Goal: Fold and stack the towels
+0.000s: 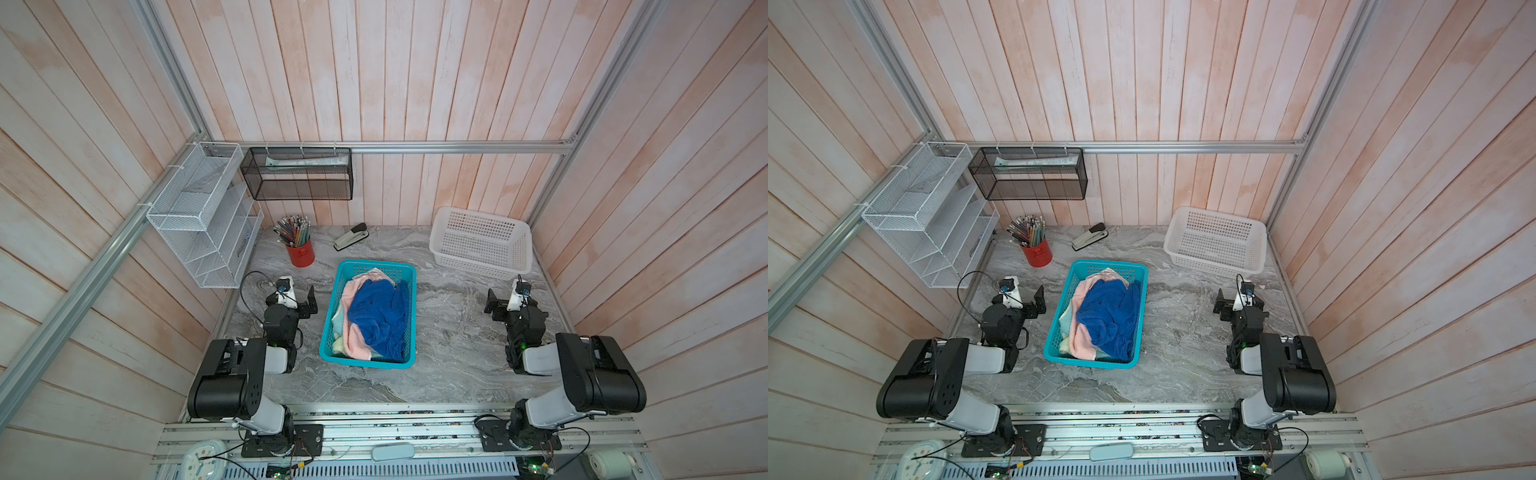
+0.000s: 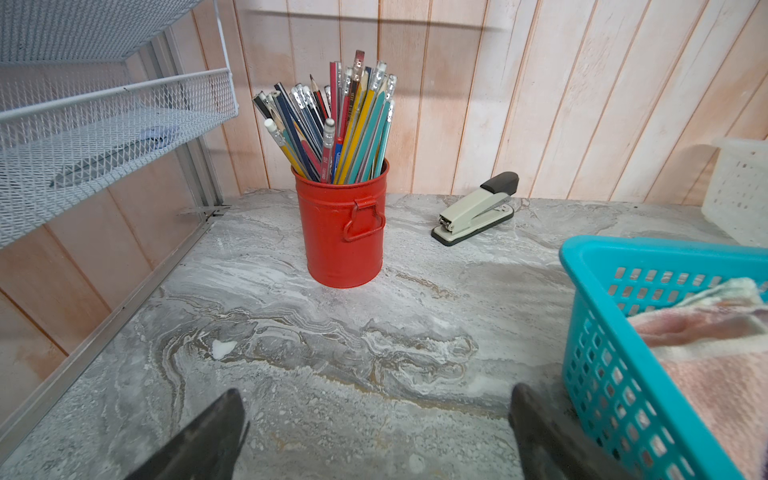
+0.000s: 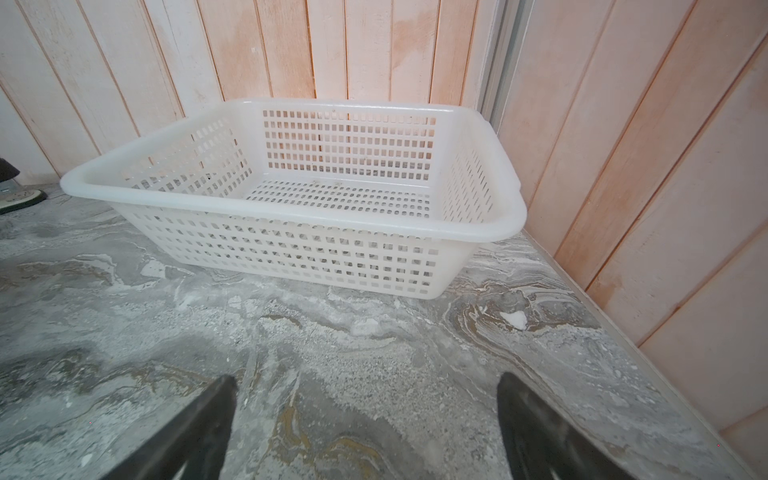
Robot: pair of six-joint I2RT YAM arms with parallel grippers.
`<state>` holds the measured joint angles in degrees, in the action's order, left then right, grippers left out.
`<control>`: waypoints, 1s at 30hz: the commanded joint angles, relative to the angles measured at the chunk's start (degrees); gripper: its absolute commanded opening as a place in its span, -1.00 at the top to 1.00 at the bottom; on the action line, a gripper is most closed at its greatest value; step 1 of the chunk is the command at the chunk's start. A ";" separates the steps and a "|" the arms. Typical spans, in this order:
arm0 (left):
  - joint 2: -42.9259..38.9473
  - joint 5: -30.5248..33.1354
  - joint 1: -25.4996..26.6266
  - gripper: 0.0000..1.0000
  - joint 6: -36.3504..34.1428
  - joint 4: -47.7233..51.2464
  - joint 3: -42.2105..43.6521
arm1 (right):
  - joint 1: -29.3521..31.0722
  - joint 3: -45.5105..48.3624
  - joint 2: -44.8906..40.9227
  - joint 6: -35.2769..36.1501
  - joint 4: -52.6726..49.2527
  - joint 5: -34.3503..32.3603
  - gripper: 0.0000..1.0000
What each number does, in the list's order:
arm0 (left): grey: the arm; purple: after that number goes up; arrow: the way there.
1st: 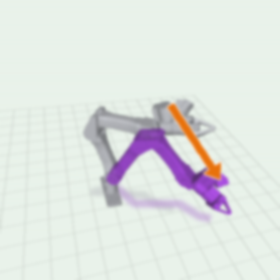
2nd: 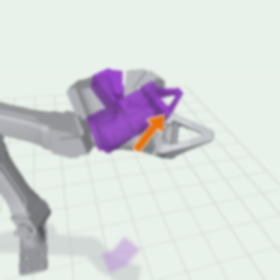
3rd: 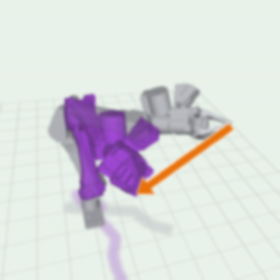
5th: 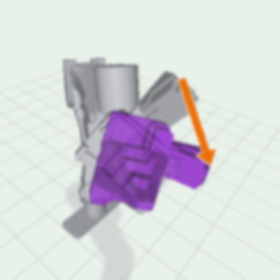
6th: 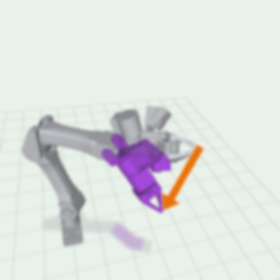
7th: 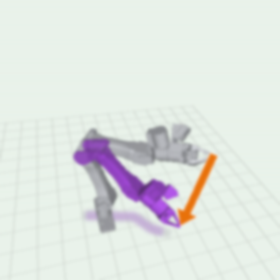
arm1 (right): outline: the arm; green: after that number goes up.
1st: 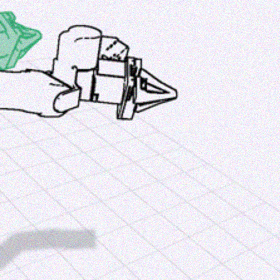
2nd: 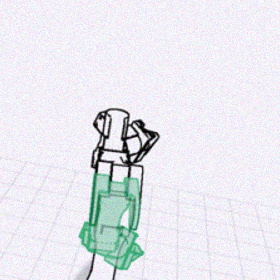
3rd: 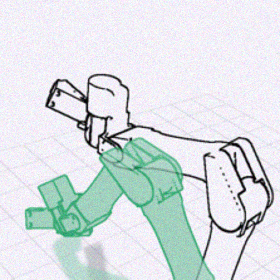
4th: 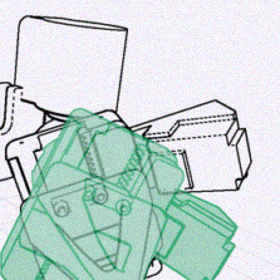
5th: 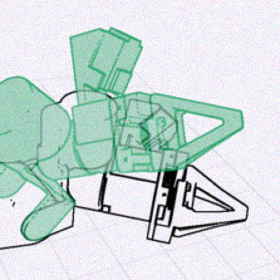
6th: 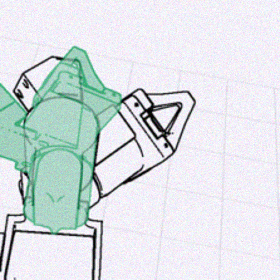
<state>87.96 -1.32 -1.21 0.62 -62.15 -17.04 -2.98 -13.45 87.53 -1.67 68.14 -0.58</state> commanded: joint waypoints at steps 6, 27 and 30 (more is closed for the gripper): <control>0.15 -1.91 -0.87 -1.00 0.34 0.24 -0.11 | 0.32 -0.87 -0.60 0.05 0.12 0.02 -0.95; -13.32 -1.70 10.28 -0.56 15.32 66.64 -30.79 | 6.01 -15.11 -18.73 -14.21 -43.87 -0.01 -0.87; -9.50 -4.83 18.67 -0.47 16.91 73.20 -35.12 | 10.72 -16.43 -19.15 -17.05 -49.03 -1.42 -0.78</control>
<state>75.09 -1.52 11.62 14.46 -5.93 -49.84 4.36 -29.12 68.34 -12.73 32.25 -0.14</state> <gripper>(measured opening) 0.740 0.896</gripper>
